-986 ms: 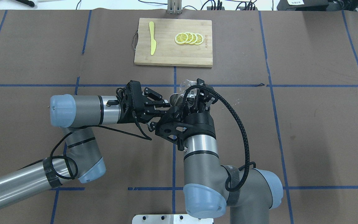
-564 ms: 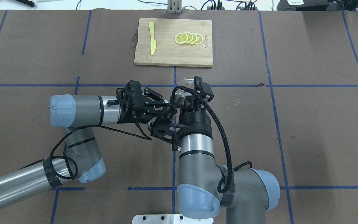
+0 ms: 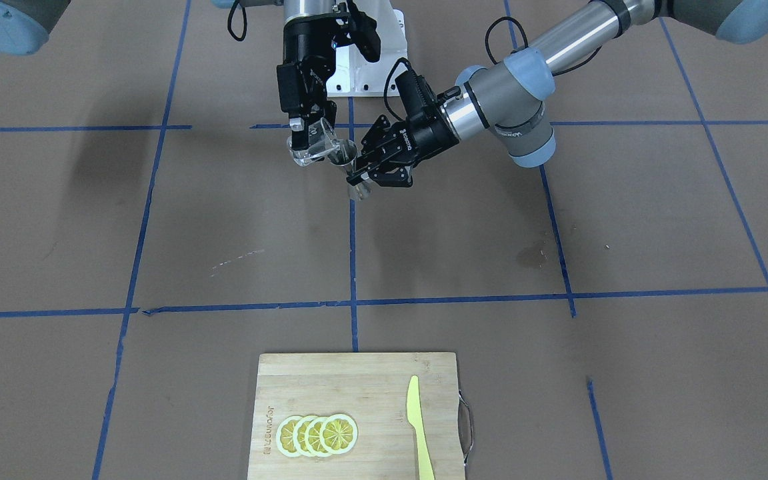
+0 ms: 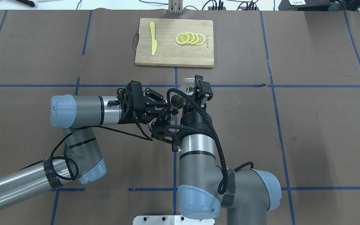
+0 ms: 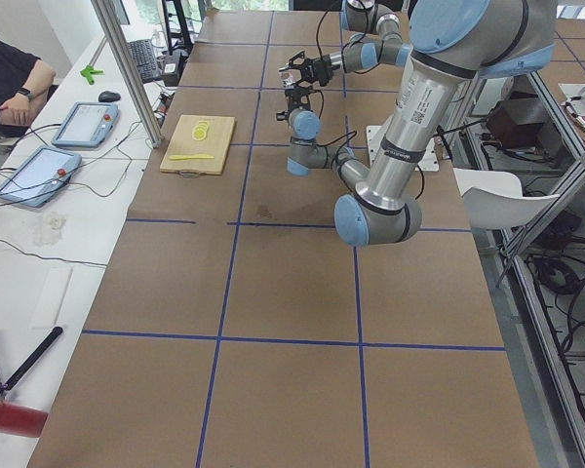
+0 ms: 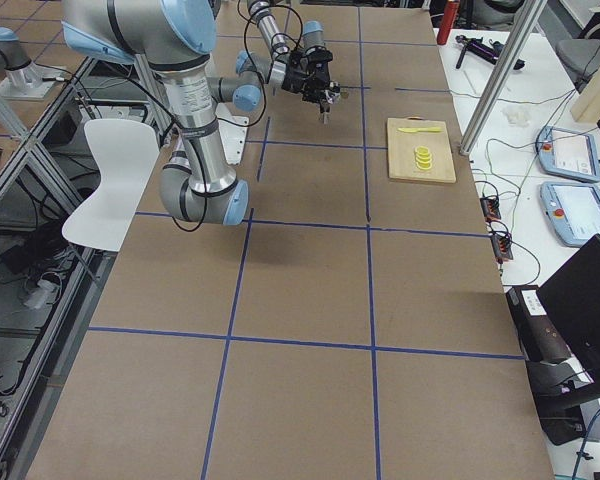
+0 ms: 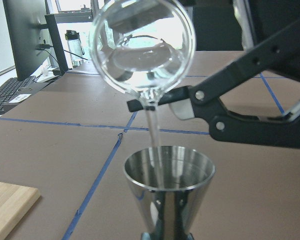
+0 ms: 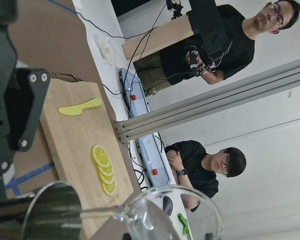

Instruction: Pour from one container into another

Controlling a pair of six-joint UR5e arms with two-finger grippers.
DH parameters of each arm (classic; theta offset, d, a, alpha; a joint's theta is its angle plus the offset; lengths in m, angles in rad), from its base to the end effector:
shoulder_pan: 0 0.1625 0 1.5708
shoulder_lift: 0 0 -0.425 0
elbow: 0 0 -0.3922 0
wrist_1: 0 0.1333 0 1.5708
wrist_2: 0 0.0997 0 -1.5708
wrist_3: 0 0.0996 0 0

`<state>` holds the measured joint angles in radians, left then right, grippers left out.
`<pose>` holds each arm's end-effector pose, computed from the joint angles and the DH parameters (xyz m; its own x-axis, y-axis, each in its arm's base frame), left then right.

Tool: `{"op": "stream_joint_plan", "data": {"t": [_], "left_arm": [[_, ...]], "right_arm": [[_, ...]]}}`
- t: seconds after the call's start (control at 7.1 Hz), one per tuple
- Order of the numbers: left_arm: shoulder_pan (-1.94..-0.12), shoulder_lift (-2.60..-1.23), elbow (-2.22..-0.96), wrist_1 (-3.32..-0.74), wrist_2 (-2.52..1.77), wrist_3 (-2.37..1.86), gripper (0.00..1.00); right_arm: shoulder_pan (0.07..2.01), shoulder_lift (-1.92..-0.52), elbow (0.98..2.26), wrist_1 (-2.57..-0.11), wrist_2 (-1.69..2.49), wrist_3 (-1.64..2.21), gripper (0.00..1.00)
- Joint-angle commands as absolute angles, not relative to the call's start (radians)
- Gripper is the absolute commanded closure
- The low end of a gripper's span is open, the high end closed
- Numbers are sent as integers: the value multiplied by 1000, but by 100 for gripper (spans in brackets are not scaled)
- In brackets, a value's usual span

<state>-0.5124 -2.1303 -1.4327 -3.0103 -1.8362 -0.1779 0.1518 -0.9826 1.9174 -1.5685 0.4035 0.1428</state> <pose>0.5114 -0.4106 0.2392 0.2059 0.9739 -0.0957 0.2903 0.0326 0.9564 -0.5189 -0.3069 0.1434 0.8672 -0.2605 -0.4244 0.4667 0.1279 0.8751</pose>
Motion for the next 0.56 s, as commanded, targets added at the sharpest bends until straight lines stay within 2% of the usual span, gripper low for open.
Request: {"op": "stream_joint_plan", "data": {"t": [0.0, 0.42], "left_arm": [[-512, -2131, -1433, -3011, -1833, -178, 100], [-512, -2131, -1433, -3010, -1816, -178, 100]], "right_arm": [[152, -983, 1916, -1568, 397, 118, 100], [152, -983, 1916, -1569, 385, 74, 100]]}}
